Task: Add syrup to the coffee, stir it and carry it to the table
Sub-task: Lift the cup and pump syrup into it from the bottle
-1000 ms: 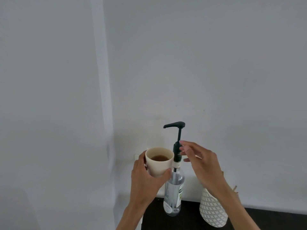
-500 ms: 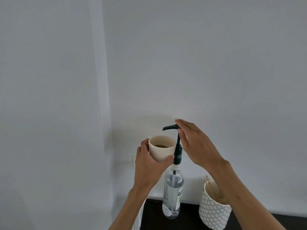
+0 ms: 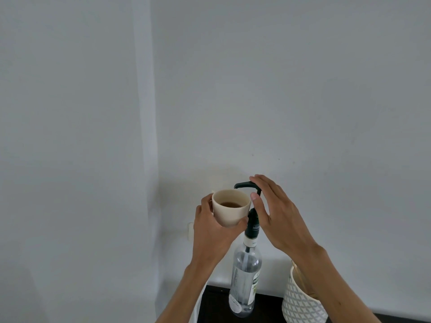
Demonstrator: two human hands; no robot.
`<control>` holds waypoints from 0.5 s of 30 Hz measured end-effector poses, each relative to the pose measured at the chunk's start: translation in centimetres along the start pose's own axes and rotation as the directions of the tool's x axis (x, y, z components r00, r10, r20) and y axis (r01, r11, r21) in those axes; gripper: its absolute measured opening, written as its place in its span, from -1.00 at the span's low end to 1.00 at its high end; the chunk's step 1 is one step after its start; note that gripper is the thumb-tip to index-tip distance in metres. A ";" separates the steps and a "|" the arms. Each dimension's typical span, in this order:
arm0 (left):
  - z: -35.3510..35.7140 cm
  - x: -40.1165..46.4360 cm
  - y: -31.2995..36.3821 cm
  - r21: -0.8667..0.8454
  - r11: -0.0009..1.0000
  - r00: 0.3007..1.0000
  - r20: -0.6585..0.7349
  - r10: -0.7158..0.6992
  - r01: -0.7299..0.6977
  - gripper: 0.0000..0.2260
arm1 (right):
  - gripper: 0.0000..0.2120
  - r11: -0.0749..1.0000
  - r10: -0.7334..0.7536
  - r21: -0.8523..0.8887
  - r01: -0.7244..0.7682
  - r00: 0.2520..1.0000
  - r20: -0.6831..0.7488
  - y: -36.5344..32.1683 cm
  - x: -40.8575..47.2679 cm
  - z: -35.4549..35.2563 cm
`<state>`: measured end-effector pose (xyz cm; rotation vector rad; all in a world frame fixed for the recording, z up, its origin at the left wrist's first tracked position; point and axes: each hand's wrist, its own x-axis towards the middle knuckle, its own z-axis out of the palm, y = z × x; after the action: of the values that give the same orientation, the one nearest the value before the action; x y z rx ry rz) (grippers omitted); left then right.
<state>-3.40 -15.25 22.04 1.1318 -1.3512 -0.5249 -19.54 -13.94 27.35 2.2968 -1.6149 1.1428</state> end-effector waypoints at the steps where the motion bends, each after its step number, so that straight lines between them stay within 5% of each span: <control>1: 0.1 -0.1 0.0 0.000 1.000 1.000 0.001 -0.001 0.001 -0.19 | -0.47 1.000 0.002 0.013 -0.002 1.000 -0.004 0.1 -0.1 0.1; 15: -0.5 -0.7 0.2 -0.005 1.000 1.000 -0.002 -0.013 0.013 -0.15 | -0.53 1.000 0.017 -0.011 -0.016 0.999 0.033 0.0 -1.0 0.3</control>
<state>-3.14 -14.40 21.94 1.1378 -1.3406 -0.5360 -19.53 -13.29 26.48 2.3117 -1.6501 1.1025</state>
